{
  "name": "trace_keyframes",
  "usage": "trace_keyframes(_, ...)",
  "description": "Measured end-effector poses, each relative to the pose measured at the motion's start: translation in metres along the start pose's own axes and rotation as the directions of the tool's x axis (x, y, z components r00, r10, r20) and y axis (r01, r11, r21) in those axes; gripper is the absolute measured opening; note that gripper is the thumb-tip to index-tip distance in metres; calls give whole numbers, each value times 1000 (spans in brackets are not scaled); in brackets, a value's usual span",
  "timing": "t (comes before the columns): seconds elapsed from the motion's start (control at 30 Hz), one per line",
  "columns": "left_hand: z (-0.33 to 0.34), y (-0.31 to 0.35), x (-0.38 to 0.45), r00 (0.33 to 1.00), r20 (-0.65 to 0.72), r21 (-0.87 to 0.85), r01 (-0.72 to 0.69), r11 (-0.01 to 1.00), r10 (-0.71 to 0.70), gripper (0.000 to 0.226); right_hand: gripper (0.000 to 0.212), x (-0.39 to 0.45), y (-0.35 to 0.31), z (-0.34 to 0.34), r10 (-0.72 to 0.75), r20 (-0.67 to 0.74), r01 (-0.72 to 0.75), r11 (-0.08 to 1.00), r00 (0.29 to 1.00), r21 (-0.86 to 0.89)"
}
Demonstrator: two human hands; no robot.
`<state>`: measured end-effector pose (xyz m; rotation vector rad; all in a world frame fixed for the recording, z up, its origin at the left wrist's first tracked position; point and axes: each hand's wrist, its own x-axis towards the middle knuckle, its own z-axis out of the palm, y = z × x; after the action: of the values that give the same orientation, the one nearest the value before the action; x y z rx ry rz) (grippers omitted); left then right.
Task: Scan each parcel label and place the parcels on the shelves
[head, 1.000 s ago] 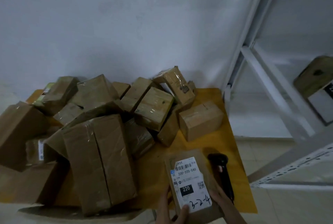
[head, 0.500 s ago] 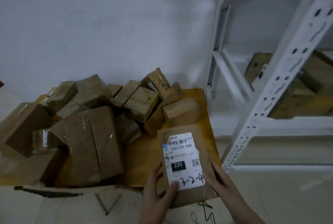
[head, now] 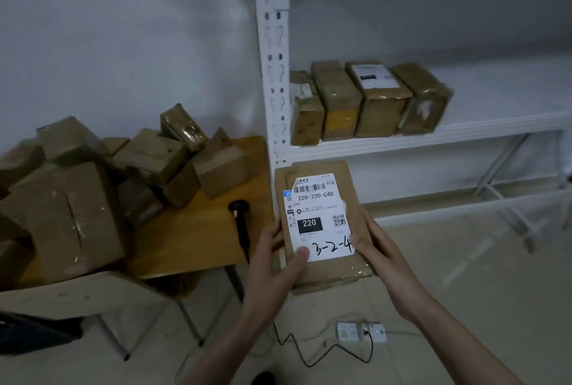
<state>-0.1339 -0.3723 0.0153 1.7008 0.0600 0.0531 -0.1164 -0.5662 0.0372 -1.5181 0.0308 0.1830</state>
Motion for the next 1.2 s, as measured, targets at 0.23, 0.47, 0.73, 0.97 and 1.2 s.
trace_keyframes(0.23, 100, 43, 22, 973, 206, -5, -103, 995, 102, 51, 51, -33, -31, -94, -88, -247, 87, 996, 965, -11)
trace_keyframes(0.47, 192, 88, 68, 917, 365, -47, -154, 987, 161, 40, 42, -24, -69, -178, -132, -423, 120, 991, 897, -57)
trace_keyframes(0.73, 272, 145, 157, 898, 404, -66, -161, 985, 174, 42, 36, 50, -131, -264, -128, -441, 94, 991, 888, -97)
trace_keyframes(0.97, 307, 172, 233, 923, 363, -38, -123, 992, 128, 47, 28, 133, -159, -308, -80, -372, 33, 991, 925, -131)
trace_keyframes(1.2, 327, 182, 273, 937, 304, 136, -220, 966, 171, 43, 28, 191, -171, -337, -20, -293, -23, 990, 956, -142)
